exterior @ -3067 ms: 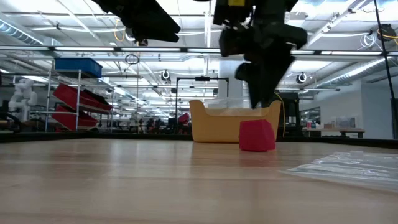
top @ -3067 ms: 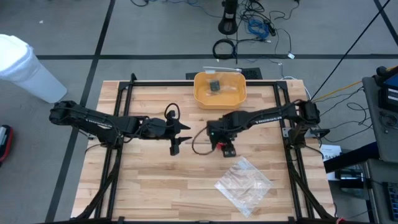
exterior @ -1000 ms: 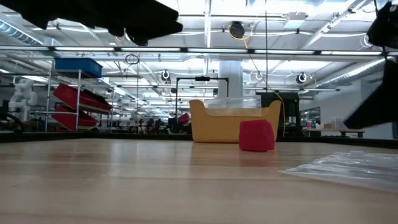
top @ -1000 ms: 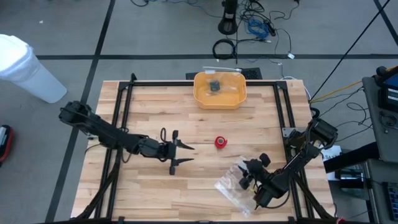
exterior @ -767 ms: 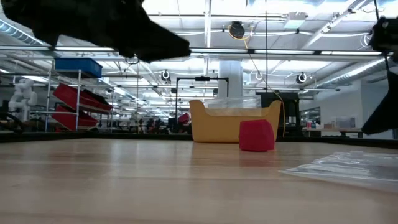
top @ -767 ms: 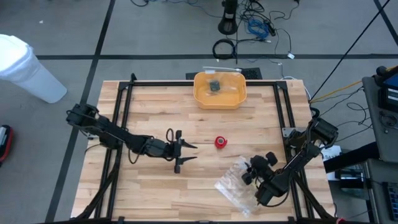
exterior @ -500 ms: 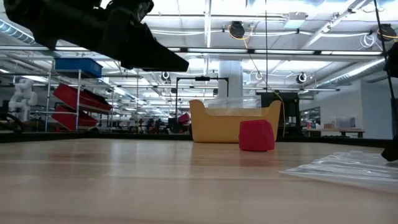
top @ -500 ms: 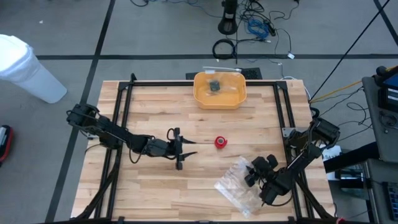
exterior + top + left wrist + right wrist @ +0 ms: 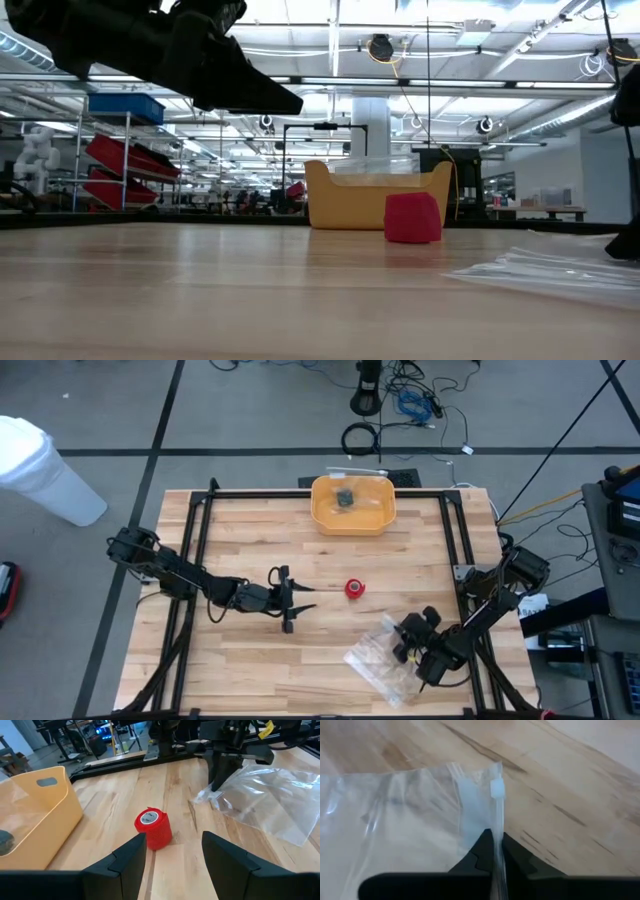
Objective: Roll bandage
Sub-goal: Put the rolled red bandage into the transparent zip bag
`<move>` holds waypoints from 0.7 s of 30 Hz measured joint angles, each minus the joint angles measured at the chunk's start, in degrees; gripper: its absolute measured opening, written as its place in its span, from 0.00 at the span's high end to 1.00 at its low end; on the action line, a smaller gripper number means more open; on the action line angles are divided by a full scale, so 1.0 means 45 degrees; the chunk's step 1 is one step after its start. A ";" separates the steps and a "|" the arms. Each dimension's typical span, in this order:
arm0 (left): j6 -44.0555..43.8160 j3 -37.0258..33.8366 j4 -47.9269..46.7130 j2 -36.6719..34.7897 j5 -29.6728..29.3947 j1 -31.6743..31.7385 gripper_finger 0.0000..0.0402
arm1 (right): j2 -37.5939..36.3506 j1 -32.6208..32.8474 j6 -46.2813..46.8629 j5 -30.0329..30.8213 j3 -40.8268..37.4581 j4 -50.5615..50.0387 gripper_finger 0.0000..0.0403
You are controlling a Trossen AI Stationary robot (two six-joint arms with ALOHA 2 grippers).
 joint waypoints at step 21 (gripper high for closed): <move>-0.0680 0.0970 -0.0024 0.0000 0.3713 0.0069 0.51 | 0.0102 -0.1955 -1.2564 0.3783 0.9336 -0.7105 1.00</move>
